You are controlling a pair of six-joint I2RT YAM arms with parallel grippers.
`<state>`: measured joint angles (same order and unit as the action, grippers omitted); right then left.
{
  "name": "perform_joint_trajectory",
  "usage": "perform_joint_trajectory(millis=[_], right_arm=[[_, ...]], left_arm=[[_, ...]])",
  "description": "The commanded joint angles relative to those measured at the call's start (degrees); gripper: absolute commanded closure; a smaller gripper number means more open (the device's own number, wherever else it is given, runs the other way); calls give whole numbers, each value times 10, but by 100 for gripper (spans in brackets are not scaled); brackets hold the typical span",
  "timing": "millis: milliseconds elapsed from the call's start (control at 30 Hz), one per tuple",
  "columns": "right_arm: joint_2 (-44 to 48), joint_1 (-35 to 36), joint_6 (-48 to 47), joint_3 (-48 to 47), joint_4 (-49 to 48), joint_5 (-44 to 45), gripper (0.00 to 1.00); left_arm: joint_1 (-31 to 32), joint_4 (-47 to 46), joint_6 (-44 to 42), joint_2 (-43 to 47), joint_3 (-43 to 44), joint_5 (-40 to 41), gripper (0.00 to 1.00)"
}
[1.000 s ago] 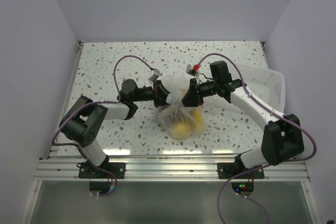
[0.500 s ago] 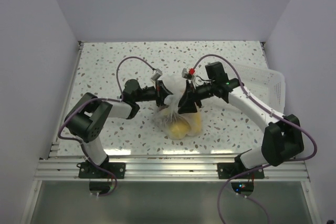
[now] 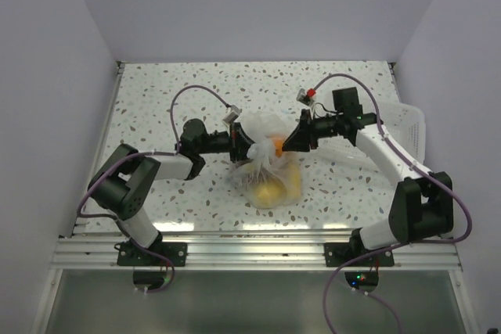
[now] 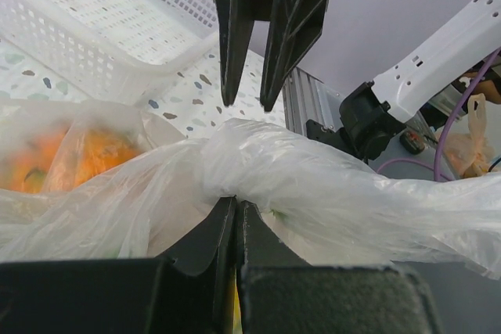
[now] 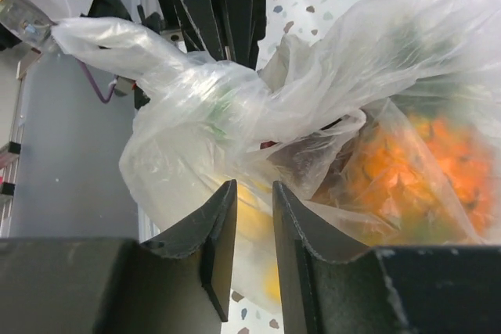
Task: Place the fake fruits into the plastic bag and tie a complex knot
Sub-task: Tie the plastic bag at the center of the board.
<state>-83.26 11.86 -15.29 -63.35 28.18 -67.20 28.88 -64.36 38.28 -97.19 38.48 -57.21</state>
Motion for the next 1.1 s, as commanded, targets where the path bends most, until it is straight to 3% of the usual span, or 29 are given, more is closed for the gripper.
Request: perform_joint_trajectory(millis=[0, 200, 400, 467, 667, 900, 1067], right_arm=[[-4, 32, 21, 27, -68, 37, 73], [-5, 91, 117, 63, -210, 73, 75], [-14, 97, 123, 56, -200, 85, 75], [-11, 95, 85, 51, -174, 97, 76], [-12, 47, 40, 51, -119, 118, 76], [-23, 86, 77, 62, -180, 119, 72], [-22, 91, 100, 60, -200, 61, 70]], left_arm=[[-5, 22, -36, 24, -8, -11, 100], [-5, 38, -49, 25, -15, -18, 100], [-6, 15, -37, 24, -21, -25, 100], [-7, 18, -38, 28, -20, -21, 100], [-8, 23, -38, 38, -19, -28, 100], [-9, 34, -49, 36, -19, -28, 100], [-8, 49, -63, 36, -17, -26, 100]])
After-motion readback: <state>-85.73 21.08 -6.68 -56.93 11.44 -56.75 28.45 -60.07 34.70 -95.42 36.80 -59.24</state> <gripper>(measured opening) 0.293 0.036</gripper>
